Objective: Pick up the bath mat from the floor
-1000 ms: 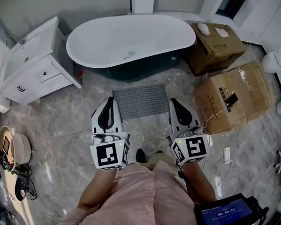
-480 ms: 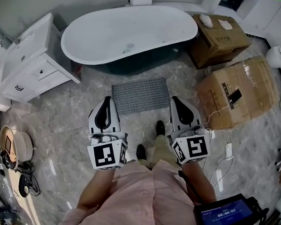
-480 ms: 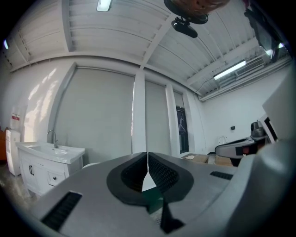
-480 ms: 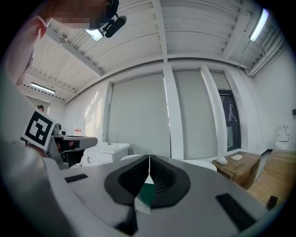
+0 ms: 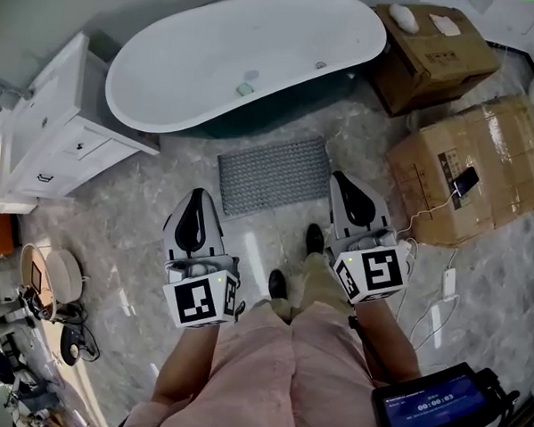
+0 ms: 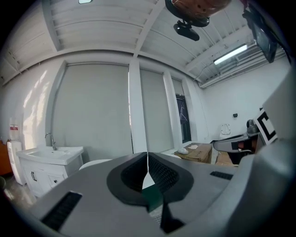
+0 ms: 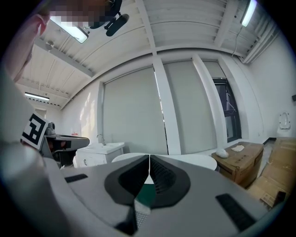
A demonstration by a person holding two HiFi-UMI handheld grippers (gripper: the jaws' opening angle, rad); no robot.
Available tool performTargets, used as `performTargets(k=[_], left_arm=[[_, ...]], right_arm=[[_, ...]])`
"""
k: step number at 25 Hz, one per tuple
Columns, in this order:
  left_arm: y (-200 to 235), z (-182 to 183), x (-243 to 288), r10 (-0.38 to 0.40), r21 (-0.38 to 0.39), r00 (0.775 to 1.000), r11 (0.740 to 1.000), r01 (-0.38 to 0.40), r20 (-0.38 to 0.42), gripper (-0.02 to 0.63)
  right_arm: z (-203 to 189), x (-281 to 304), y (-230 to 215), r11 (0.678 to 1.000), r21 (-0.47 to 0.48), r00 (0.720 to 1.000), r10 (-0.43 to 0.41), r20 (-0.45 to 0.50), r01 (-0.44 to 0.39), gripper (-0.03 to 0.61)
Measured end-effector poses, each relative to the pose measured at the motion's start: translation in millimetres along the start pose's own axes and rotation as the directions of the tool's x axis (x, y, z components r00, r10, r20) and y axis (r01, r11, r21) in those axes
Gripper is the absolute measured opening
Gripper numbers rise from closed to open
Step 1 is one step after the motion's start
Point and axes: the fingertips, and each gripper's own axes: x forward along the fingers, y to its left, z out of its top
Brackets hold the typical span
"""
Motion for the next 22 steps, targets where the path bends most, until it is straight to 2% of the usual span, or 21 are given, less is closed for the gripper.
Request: performTargets(k=[5,9,17,22], left_arm=[[-22,16,51,0.029,0.028,1.0,0.999,-0.029,-0.008,0.028],[-13,26,53,0.055,0.037,0.998,0.998,-0.055,0.002,0.028],[-19,45,76,0.131,0.054,0.991,0.99,-0.131,0.006,0.028],[8,36,72,0.195,0.032,0.981,0.98,-0.194,-0.012,0.028]], right_arm=[[9,29,-57,1.0,0.015,1.0,0.019,0.0,-0.019,0.018],[19,40,-59,0.999,0.011,0.999,0.031,0.019,-0.032,0.018],[33,72,-101,0.996,0.017,0.996,0.085,0.034,-0.086,0.018],[33,98,-86,0.991,-0.002,0.991,0.13,0.016,-0.13,0.018]])
